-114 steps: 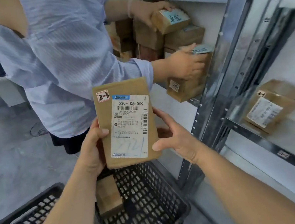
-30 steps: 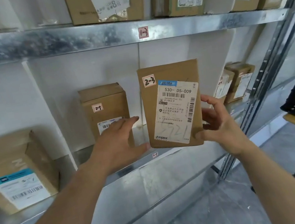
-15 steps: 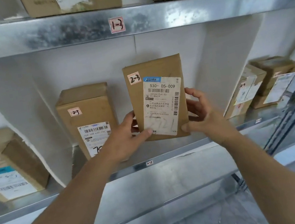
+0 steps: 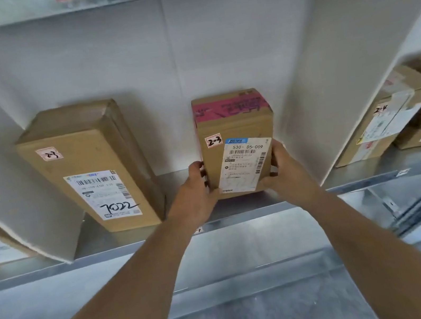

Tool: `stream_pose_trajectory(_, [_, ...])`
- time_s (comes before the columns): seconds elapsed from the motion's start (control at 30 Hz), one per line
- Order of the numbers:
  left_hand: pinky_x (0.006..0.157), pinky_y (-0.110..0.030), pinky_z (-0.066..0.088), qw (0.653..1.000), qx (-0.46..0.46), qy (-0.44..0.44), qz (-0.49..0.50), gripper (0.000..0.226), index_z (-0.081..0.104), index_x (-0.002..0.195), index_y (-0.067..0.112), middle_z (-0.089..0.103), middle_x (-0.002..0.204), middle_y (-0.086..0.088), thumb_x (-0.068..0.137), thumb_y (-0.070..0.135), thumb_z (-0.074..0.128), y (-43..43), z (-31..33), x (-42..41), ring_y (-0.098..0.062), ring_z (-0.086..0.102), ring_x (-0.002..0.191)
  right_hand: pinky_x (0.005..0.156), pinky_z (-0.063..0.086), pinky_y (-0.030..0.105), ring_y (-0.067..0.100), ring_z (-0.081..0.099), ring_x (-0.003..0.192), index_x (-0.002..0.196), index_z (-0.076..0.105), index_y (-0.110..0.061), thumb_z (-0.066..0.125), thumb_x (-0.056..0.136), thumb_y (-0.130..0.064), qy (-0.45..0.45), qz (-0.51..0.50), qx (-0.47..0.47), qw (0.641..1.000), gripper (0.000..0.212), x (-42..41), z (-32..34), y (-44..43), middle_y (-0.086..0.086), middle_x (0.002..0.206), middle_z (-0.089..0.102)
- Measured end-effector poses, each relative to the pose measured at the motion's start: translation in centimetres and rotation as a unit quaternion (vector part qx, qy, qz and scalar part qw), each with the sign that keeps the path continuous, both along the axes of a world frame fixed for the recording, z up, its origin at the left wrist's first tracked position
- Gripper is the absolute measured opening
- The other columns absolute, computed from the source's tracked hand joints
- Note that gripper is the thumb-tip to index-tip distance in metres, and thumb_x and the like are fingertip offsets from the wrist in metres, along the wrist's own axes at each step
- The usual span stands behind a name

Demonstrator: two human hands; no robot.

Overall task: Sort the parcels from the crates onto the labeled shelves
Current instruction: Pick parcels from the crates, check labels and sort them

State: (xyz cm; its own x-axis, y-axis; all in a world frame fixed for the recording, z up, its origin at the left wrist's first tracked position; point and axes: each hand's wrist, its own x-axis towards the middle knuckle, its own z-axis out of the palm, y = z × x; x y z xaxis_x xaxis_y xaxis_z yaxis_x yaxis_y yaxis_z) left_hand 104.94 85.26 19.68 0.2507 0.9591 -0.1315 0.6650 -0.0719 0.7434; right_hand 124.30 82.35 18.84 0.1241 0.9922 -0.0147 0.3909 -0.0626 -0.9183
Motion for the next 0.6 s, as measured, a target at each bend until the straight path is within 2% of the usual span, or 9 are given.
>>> stream_pose_trajectory(0.1, [0.1, -0.036, 0.047, 1.0, -0.013, -0.003, 0.008, 0.058, 0.026, 0.136, 0.02, 0.051, 0.141, 0.003, 0.091, 0.015, 0.062, 0.1, -1.5, 0.8, -0.021, 0.058, 0.12, 0.072, 0.05, 0.01, 0.009, 0.054, 0.116, 0.143, 0.029, -0.022, 0.067, 0.076, 0.011, -0.002, -0.003, -0.012, 1.0, 0.084, 0.7, -1.7, 0.2, -0.017, 0.114, 0.055])
stream_pose_trajectory(0.17, [0.1, -0.036, 0.047, 1.0, -0.023, -0.009, 0.014, 0.059, 0.026, 0.137, 0.021, 0.052, 0.138, 0.004, 0.091, 0.013, 0.062, 0.1, -2.2, 1.2, -0.02, 0.058, 0.12, 0.075, 0.051, 0.014, 0.01, 0.054, 0.117, 0.141, 0.03, -0.023, 0.067, 0.076, 0.012, -0.012, -0.005, -0.017, 1.0, 0.083, 1.1, -2.7, 0.3, -0.022, 0.111, 0.054])
stream_pose_trajectory(0.23, [0.102, -0.042, 0.047, 0.999, -0.027, -0.013, 0.024, 0.06, 0.026, 0.137, 0.025, 0.052, 0.138, 0.003, 0.091, 0.012, 0.062, 0.1, -2.9, 1.3, -0.022, 0.057, 0.12, 0.079, 0.053, 0.018, 0.009, 0.055, 0.117, 0.141, 0.03, -0.023, 0.068, 0.076, 0.011, -0.023, -0.003, -0.015, 1.0, 0.083, 1.4, -3.4, 0.5, -0.023, 0.112, 0.054])
stream_pose_trajectory(0.33, [0.1, -0.046, 0.048, 0.999, -0.028, -0.004, 0.031, 0.063, 0.025, 0.137, 0.028, 0.052, 0.138, 0.003, 0.09, 0.014, 0.064, 0.0, -3.2, 1.4, -0.023, 0.058, 0.119, 0.075, 0.053, 0.017, 0.007, 0.058, 0.109, 0.142, 0.029, -0.022, 0.069, 0.077, 0.008, -0.048, 0.002, -0.019, 0.999, 0.082, 1.6, -3.6, 0.7, -0.02, 0.115, 0.054])
stream_pose_trajectory(0.37, [0.1, -0.046, 0.048, 0.999, -0.025, -0.01, 0.032, 0.065, 0.023, 0.138, 0.029, 0.051, 0.139, 0.002, 0.09, 0.016, 0.065, -0.1, -3.2, 1.4, -0.024, 0.058, 0.119, 0.078, 0.054, 0.02, 0.008, 0.058, 0.108, 0.142, 0.028, -0.024, 0.068, 0.078, 0.006, -0.056, 0.003, -0.023, 0.998, 0.082, 1.6, -3.6, 0.6, -0.018, 0.116, 0.055])
stream_pose_trajectory(0.47, [0.101, -0.047, 0.047, 0.999, -0.022, 0.001, 0.044, 0.077, 0.016, 0.144, 0.034, 0.042, 0.145, 0.001, 0.087, 0.022, 0.067, -0.7, -3.1, 1.0, -0.027, 0.052, 0.124, 0.088, 0.056, 0.043, 0.018, 0.058, 0.112, 0.137, 0.028, -0.033, 0.067, 0.074, 0.004, -0.069, -0.001, -0.029, 0.997, 0.083, 1.6, -3.4, 0.0, -0.01, 0.12, 0.056])
stream_pose_trajectory(0.53, [0.103, -0.044, 0.045, 0.998, -0.015, 0.021, 0.059, 0.079, 0.013, 0.146, 0.032, 0.037, 0.148, 0.001, 0.088, 0.027, 0.066, -1.4, -3.1, 0.4, -0.027, 0.05, 0.125, 0.091, 0.054, 0.045, 0.021, 0.052, 0.12, 0.137, 0.026, -0.035, 0.068, 0.073, 0.001, -0.091, -0.005, -0.016, 0.996, 0.085, 1.4, -3.0, -0.7, -0.003, 0.127, 0.05])
stream_pose_trajectory(0.6, [0.098, -0.04, 0.045, 0.996, 0.007, 0.057, 0.074, 0.076, 0.016, 0.147, 0.031, 0.035, 0.148, 0.0, 0.087, 0.031, 0.064, -2.5, -3.0, -0.5, -0.027, 0.049, 0.124, 0.095, 0.051, 0.04, 0.02, 0.047, 0.123, 0.142, 0.024, -0.03, 0.071, 0.076, -0.004, -0.147, -0.037, 0.003, 0.988, 0.085, 1.0, -2.6, -2.1, 0.001, 0.134, 0.044])
